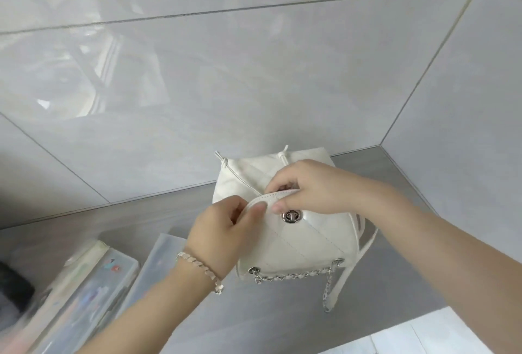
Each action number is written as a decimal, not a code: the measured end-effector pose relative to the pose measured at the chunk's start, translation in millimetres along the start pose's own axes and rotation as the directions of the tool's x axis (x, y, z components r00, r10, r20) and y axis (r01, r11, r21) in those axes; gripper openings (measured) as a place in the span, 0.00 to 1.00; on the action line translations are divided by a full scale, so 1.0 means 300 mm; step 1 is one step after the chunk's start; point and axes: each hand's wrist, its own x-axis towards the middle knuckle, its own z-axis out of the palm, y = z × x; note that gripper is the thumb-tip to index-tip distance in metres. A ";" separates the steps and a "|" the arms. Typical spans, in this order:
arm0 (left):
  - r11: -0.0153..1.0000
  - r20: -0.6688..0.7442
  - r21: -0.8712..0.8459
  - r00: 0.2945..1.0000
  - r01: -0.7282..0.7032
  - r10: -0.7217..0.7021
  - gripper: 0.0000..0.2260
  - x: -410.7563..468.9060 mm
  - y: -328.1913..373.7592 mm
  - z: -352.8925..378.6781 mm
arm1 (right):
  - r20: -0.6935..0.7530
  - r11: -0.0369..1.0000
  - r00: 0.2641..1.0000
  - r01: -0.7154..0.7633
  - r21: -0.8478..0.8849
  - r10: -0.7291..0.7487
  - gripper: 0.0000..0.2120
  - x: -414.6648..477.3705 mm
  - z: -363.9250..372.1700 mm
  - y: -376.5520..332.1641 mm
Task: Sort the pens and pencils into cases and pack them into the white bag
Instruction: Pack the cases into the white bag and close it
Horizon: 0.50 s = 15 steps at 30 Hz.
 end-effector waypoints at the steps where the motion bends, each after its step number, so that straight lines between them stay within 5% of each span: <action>1: 0.999 -0.027 0.035 0.999 0.038 -0.037 0.20 0.012 -0.034 -0.020 | -0.008 0.999 1.000 -0.001 0.044 0.001 0.07 0.048 0.035 -0.003; 6: 0.940 -0.027 0.191 0.959 0.281 -0.281 0.16 0.067 -0.220 -0.037 | -0.153 0.971 0.984 -0.054 0.235 0.092 0.09 0.214 0.269 0.039; 11: 0.885 0.047 0.246 0.908 0.394 -0.417 0.16 0.054 -0.372 -0.003 | -0.573 0.975 0.819 -0.104 -0.196 -0.028 0.09 0.235 0.529 0.092; 15: 0.868 0.215 0.360 0.875 0.342 -0.434 0.12 0.033 -0.427 0.056 | -0.680 0.980 0.732 -0.094 -0.177 -0.052 0.09 0.169 0.693 0.181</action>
